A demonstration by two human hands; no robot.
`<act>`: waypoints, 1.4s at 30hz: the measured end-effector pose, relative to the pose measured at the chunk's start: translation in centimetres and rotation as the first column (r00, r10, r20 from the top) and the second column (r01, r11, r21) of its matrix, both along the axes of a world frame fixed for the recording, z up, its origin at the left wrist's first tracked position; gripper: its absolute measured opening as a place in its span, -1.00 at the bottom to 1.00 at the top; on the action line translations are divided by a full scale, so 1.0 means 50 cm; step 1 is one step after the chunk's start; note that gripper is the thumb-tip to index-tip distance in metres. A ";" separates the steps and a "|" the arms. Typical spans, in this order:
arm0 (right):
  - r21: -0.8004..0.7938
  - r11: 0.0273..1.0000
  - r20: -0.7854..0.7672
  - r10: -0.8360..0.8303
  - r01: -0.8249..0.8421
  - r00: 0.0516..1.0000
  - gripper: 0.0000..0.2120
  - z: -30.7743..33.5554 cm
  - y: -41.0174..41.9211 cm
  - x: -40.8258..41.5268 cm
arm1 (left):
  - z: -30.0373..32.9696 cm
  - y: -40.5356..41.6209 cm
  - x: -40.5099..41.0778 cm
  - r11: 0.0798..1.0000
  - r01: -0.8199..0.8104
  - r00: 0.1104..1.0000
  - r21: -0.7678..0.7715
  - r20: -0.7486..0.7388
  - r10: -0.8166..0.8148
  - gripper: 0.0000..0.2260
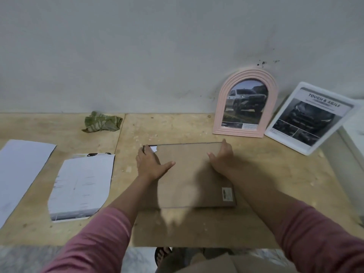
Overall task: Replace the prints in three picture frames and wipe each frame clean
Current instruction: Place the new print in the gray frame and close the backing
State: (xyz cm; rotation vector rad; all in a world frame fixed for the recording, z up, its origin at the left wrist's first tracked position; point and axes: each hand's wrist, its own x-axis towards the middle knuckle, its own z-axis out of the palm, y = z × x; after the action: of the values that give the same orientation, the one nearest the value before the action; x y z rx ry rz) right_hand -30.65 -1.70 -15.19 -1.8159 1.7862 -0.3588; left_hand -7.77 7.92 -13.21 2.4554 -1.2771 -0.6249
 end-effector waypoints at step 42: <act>0.088 0.923 -0.375 0.380 -0.376 0.846 -0.33 -0.025 0.253 -0.094 | -0.058 0.210 -0.029 0.904 0.401 0.887 0.148 0.185 -0.423 -0.15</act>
State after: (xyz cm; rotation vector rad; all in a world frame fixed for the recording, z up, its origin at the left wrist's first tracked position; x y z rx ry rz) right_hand -35.36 10.93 -16.43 -2.2934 1.6003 0.1799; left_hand -9.24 18.44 -16.12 2.3956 -1.9312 -0.5486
